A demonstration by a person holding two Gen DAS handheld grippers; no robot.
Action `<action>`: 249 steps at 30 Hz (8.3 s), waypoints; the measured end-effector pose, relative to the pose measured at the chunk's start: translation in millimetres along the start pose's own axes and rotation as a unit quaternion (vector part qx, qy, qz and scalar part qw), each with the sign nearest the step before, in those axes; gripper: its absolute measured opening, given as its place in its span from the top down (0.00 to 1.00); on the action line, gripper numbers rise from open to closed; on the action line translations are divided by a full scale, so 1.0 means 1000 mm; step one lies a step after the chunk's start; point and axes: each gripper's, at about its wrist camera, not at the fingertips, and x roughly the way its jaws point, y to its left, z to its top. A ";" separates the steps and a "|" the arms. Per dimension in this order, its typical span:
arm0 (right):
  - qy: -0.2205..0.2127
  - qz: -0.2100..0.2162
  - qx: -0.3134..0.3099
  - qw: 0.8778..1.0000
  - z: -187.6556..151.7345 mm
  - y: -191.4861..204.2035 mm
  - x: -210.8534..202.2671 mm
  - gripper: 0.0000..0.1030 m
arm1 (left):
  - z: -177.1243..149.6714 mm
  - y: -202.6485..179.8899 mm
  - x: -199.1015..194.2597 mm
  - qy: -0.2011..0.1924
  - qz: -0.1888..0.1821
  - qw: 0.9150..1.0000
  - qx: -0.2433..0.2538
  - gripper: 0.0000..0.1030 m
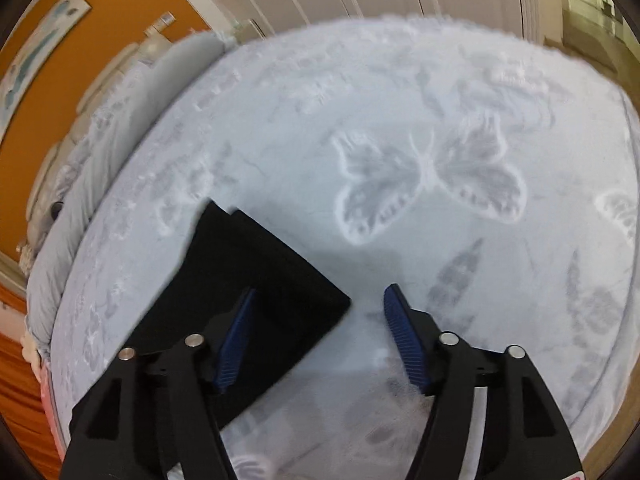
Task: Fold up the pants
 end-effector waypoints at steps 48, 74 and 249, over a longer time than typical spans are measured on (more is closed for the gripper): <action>0.062 0.215 -0.485 0.845 -0.353 0.402 -0.033 0.80 | -0.008 0.163 -0.027 -0.021 0.048 0.996 -0.072 0.08; -0.002 0.151 -0.609 0.779 -0.398 0.413 -0.048 0.85 | -0.017 0.069 -0.034 -0.034 0.051 0.995 0.075 0.07; 0.115 0.248 -0.409 0.871 -0.248 0.301 -0.087 0.91 | -0.009 0.004 -0.085 -0.106 -0.022 0.994 -0.035 0.05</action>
